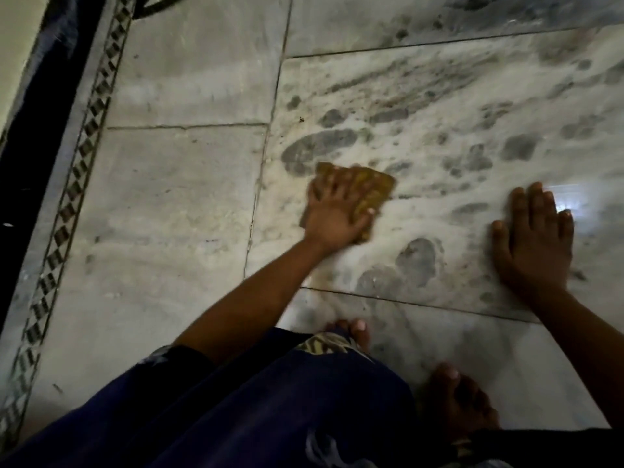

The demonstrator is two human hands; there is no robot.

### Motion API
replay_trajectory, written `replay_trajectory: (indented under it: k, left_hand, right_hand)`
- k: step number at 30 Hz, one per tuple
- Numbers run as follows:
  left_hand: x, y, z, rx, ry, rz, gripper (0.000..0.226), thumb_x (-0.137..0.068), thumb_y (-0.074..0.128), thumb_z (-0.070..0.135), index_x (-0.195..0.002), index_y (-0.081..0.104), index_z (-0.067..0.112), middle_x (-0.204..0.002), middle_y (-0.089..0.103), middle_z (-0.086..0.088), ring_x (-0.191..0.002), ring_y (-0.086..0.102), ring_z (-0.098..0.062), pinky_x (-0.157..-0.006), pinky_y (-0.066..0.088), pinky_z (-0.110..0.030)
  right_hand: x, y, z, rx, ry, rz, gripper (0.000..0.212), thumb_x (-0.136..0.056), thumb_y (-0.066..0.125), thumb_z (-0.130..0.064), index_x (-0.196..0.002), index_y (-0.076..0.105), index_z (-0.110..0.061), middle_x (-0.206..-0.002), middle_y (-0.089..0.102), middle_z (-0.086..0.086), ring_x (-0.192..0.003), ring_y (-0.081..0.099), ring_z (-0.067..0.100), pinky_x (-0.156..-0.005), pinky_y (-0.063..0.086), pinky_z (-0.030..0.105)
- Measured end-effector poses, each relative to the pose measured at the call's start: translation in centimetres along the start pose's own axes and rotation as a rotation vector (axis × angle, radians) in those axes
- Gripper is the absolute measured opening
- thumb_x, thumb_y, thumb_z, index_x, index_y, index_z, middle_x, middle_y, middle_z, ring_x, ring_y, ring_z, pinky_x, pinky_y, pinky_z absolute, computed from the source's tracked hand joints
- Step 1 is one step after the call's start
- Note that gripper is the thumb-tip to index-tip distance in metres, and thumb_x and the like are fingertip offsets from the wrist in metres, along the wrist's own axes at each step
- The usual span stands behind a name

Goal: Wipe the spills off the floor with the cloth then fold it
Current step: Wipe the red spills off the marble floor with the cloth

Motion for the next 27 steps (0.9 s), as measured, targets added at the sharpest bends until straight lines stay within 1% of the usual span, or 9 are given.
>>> replay_trajectory:
  k: [4, 8, 12, 14, 17, 19, 21, 25, 27]
  left_hand:
    - [3.6, -0.2, -8.2, 0.019, -0.186, 0.040, 0.072, -0.080, 0.009, 0.064, -0.147, 0.010, 0.037, -0.158, 0.014, -0.004, -0.144, 0.005, -0.031, -0.110, 0.011, -0.056]
    - [9.9, 1.8, -6.6, -0.016, -0.186, 0.132, 0.068, -0.084, 0.025, 0.058, -0.147, 0.017, 0.033, -0.154, 0.024, -0.012, -0.141, 0.015, -0.036, -0.104, 0.020, -0.063]
    - [11.9, 3.2, 0.0, -0.035, 0.038, 0.122, 0.073, -0.078, 0.033, 0.066, -0.144, 0.024, 0.034, -0.151, 0.028, -0.012, -0.139, 0.012, -0.033, -0.103, 0.011, -0.065]
    - [11.5, 3.2, 2.7, -0.039, 0.180, 0.108, 0.070, -0.079, 0.033, 0.065, -0.143, 0.026, 0.037, -0.152, 0.026, -0.007, -0.139, 0.013, -0.033, -0.103, 0.012, -0.067]
    - [8.9, 2.9, 4.5, -0.044, 0.421, 0.069, 0.064, -0.083, 0.035, 0.060, -0.143, 0.028, 0.038, -0.155, 0.023, -0.004, -0.141, 0.015, -0.033, -0.104, 0.014, -0.063]
    - [6.9, 2.5, 4.3, -0.051, 0.502, 0.048, 0.061, -0.085, 0.033, 0.058, -0.143, 0.030, 0.038, -0.153, 0.027, -0.006, -0.142, 0.016, -0.033, -0.104, 0.013, -0.061]
    - [4.9, 1.9, 2.8, -0.034, 0.415, 0.046, 0.061, -0.085, 0.029, 0.058, -0.143, 0.032, 0.037, -0.152, 0.030, -0.008, -0.142, 0.017, -0.034, -0.106, 0.014, -0.062]
    - [1.7, -0.7, -3.4, 0.016, -0.015, 0.048, 0.070, -0.078, 0.019, 0.064, -0.145, 0.019, 0.042, -0.156, 0.021, -0.004, -0.142, 0.015, -0.031, -0.102, 0.023, -0.054]
    - [1.8, -1.5, -5.2, 0.035, -0.086, 0.031, 0.073, -0.076, 0.015, 0.064, -0.146, 0.018, 0.042, -0.155, 0.023, -0.003, -0.141, 0.016, -0.030, -0.096, 0.027, -0.049]
  right_hand:
    - [0.1, -0.1, 0.0, 0.007, -0.012, 0.019, 0.067, -0.093, 0.018, -0.045, -0.147, 0.024, -0.007, -0.154, 0.019, 0.018, -0.142, 0.018, 0.032, -0.114, 0.008, 0.047]
    - [0.0, -0.1, -0.1, 0.006, -0.014, 0.025, 0.068, -0.092, 0.018, -0.045, -0.147, 0.023, -0.007, -0.154, 0.019, 0.018, -0.142, 0.017, 0.032, -0.114, 0.008, 0.047]
    - [0.1, -0.1, 0.1, 0.005, -0.012, 0.026, 0.068, -0.092, 0.017, -0.045, -0.147, 0.023, -0.007, -0.154, 0.019, 0.018, -0.143, 0.017, 0.031, -0.114, 0.007, 0.047]
    - [0.1, -0.1, 0.1, 0.002, -0.016, 0.024, 0.067, -0.092, 0.018, -0.045, -0.147, 0.023, -0.007, -0.154, 0.019, 0.018, -0.143, 0.017, 0.031, -0.114, 0.007, 0.047]
    - [0.1, 0.1, 0.1, 0.009, -0.014, 0.014, 0.067, -0.092, 0.019, -0.045, -0.148, 0.022, -0.008, -0.155, 0.017, 0.018, -0.143, 0.016, 0.031, -0.114, 0.007, 0.048]
    - [0.0, 0.1, 0.1, 0.011, -0.014, 0.004, 0.067, -0.092, 0.019, -0.046, -0.148, 0.020, -0.009, -0.155, 0.016, 0.017, -0.143, 0.015, 0.031, -0.114, 0.007, 0.048]
    - [0.0, 0.1, 0.0, 0.016, -0.008, -0.008, 0.068, -0.092, 0.018, -0.046, -0.148, 0.021, -0.008, -0.155, 0.016, 0.017, -0.143, 0.015, 0.031, -0.114, 0.007, 0.048]
    - [-0.2, -0.1, -0.2, 0.019, -0.007, -0.018, 0.070, -0.091, 0.017, -0.047, -0.147, 0.024, -0.006, -0.154, 0.018, 0.018, -0.143, 0.017, 0.032, -0.114, 0.008, 0.048]
    - [0.1, 0.0, 0.0, 0.017, -0.009, -0.037, 0.069, -0.091, 0.017, -0.046, -0.147, 0.025, -0.005, -0.154, 0.020, 0.019, -0.142, 0.018, 0.033, -0.114, 0.009, 0.048]
Point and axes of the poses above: each hand's wrist, its own x-axis away from the middle knuckle, its own y-axis out of the palm, z = x × y, the point moved 6 cm from there along -x, towards the middle knuckle
